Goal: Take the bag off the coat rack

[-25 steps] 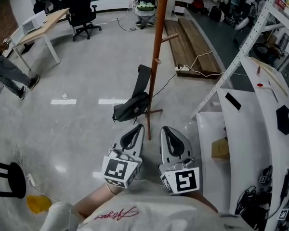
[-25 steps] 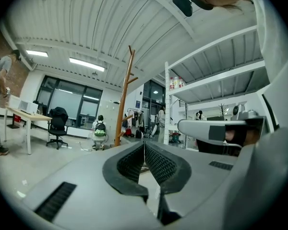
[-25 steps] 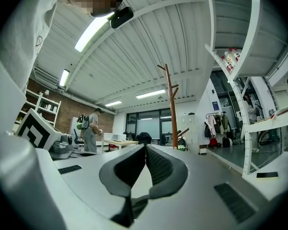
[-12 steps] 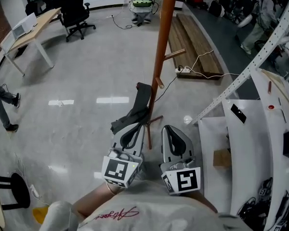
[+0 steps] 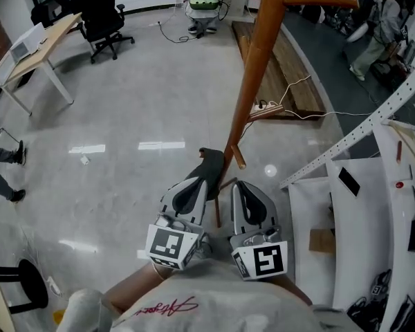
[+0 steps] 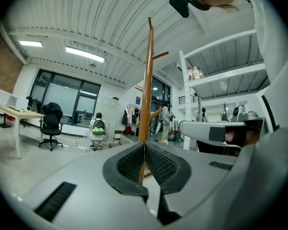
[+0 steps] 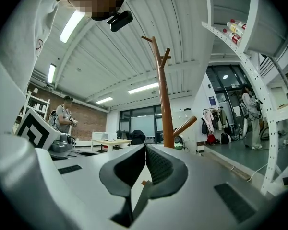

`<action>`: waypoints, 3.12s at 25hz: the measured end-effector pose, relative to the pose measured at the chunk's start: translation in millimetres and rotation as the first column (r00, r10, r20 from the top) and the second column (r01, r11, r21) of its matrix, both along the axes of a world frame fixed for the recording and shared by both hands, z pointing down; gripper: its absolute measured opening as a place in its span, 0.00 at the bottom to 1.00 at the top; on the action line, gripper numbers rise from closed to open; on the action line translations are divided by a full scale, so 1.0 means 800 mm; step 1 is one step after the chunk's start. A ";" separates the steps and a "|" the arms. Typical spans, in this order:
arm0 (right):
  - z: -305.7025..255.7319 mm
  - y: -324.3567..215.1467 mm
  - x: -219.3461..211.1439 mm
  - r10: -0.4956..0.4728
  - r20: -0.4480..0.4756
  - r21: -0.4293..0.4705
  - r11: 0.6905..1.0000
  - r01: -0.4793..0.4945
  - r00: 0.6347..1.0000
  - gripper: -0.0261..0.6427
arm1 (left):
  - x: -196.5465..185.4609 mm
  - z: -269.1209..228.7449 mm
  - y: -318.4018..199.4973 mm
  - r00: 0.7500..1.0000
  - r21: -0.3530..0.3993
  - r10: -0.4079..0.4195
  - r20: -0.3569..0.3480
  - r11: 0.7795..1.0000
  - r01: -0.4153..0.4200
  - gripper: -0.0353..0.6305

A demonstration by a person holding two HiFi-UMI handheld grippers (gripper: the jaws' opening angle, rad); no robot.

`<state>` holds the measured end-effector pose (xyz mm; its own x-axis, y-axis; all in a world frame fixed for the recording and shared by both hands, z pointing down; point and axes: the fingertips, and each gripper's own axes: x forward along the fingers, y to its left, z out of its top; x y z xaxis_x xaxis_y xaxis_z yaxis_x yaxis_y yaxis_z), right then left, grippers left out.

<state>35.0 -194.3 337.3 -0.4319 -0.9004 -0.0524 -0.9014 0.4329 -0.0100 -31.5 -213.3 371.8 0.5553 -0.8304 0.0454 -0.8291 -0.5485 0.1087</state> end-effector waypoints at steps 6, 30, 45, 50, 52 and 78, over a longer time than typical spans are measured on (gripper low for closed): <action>-0.002 -0.032 -0.007 0.009 0.009 -0.007 1.000 -0.009 1.000 0.07 | -0.006 0.001 -0.036 1.000 0.002 0.006 -0.002 1.000 -0.006 0.08; -0.004 -0.053 0.009 -0.059 -0.016 -0.022 0.998 0.059 0.998 0.07 | 0.001 0.115 -0.079 1.000 -0.255 -0.016 0.012 0.967 0.019 0.53; 0.019 -0.067 0.035 -0.022 -0.032 -0.078 0.997 0.020 0.999 0.07 | 0.058 0.218 -0.117 0.979 -0.353 0.201 -0.016 0.915 -0.194 0.56; 0.025 -0.066 0.037 -0.010 -0.013 -0.082 0.997 0.009 1.000 0.07 | 0.062 0.225 -0.120 0.967 -0.347 0.252 -0.025 0.905 -0.245 0.56; 0.025 -0.066 0.038 -0.005 -0.011 -0.077 0.997 0.004 1.000 0.07 | 0.064 0.230 -0.118 0.955 -0.345 0.295 -0.006 0.896 -0.279 0.56; 0.030 -0.075 0.062 0.041 -0.038 -0.083 0.996 -0.044 0.998 0.07 | 0.084 0.246 -0.103 0.904 -0.325 0.415 0.097 0.872 -0.366 0.09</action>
<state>84.9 -254.5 361.2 -0.3936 -0.9185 0.0389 -0.9193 0.3934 -0.0114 35.8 -295.7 568.3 0.7958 -0.4820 0.3665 -0.5733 -0.7946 0.1998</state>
